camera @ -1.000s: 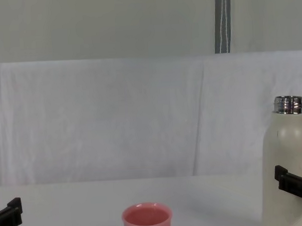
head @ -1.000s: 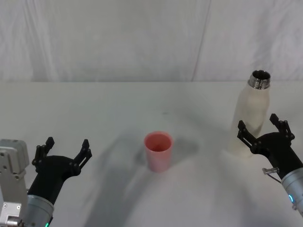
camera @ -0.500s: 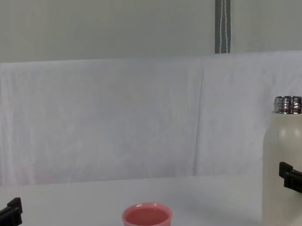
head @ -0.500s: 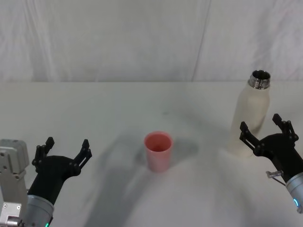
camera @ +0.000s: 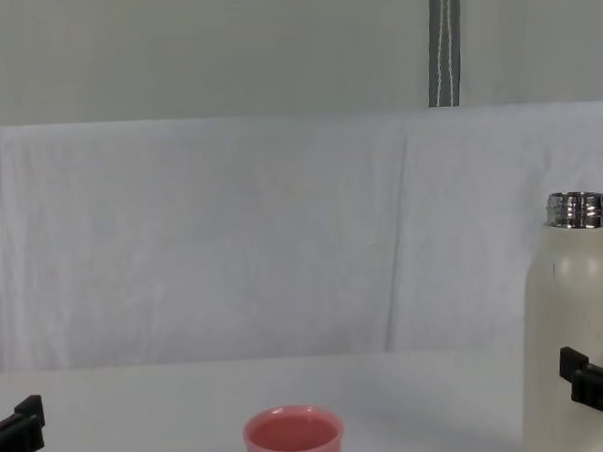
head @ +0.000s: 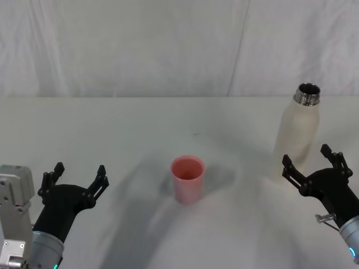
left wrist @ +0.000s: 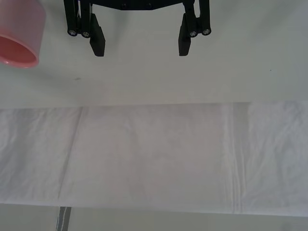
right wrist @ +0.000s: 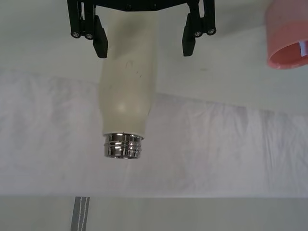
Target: Grasp the thermos with one hand and pour water into the cup lid.
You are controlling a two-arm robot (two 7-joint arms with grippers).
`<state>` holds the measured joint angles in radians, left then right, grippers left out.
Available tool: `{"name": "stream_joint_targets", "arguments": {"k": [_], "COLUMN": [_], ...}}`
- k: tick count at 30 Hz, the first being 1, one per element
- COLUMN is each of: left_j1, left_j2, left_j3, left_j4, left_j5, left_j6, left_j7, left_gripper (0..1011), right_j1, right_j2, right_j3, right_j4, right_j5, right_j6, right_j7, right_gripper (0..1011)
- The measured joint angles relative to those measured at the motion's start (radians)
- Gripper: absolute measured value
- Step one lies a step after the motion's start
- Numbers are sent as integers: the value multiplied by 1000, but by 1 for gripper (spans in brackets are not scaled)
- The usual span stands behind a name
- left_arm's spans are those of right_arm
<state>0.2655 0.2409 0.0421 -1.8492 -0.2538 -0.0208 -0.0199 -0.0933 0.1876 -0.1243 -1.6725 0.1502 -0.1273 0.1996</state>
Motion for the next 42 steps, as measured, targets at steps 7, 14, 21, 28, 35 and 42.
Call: {"name": "stream_joint_targets", "arguments": {"k": [7,14,21,28,35,42], "left_j1": [0,0,0,0,0,0], "left_j2": [0,0,0,0,0,0], "left_j3": [0,0,0,0,0,0], "left_j4": [0,0,0,0,0,0], "left_j5": [0,0,0,0,0,0], "left_j6": [0,0,0,0,0,0], "left_j7": [0,0,0,0,0,0], "left_gripper": [1001,1001,1001,1001,1001,1001], "right_j1": [-12,-13,-4,-2,-1,-1], "right_j2": [2,2,3,-1,-5,-6], "right_j3": [-9,-27,-47,-63,-75,-82], "right_j4": [-4,-1,12,32,48,50], "right_j5": [0,-1,-1,3,11,13], "right_j6": [1,6,10,9,2,-6], "right_j7": [3,12,23,29,31,31], "right_gripper": [1001,1000,1001,1000,1001,1000]}}
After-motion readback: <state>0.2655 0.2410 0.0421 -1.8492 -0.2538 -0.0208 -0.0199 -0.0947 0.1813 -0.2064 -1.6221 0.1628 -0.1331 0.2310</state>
